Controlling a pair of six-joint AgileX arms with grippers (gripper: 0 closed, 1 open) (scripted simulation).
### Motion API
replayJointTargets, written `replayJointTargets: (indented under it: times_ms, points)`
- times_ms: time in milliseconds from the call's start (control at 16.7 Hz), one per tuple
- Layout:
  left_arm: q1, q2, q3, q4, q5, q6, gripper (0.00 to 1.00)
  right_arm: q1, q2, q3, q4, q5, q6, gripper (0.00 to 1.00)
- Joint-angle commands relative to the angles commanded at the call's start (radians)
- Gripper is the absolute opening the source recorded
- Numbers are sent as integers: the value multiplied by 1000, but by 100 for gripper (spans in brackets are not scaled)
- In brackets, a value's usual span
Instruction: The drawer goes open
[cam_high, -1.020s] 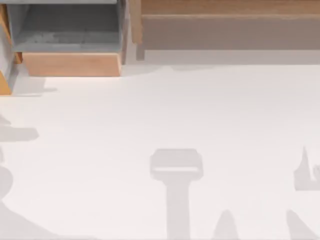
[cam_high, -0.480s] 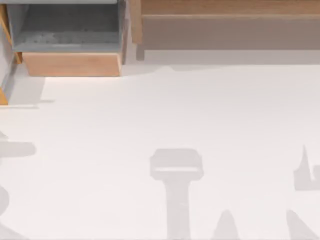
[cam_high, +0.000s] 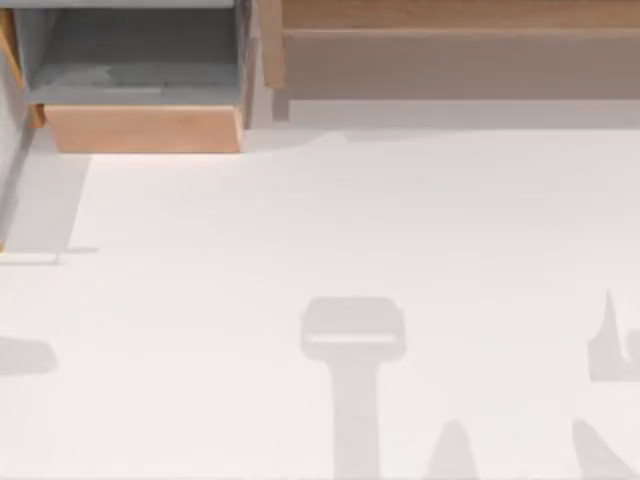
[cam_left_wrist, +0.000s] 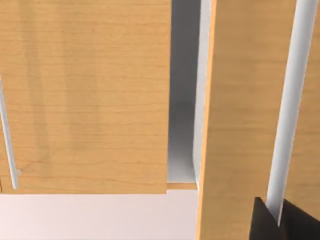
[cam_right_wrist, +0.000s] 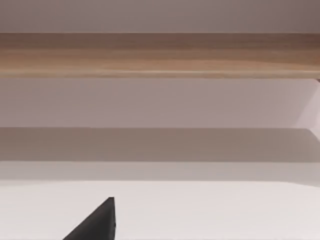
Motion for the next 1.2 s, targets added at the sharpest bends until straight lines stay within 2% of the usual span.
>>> replayJointTargets:
  times_ms: [300, 1080, 1200]
  points:
    - [10, -7, -17, 10, 10, 1, 0, 0, 0, 0, 0, 0, 0, 100]
    - [10, -7, -17, 10, 10, 1, 98, 0, 0, 0, 0, 0, 0, 100]
    - [10, -7, -17, 10, 10, 1, 100, 0, 0, 0, 0, 0, 0, 100]
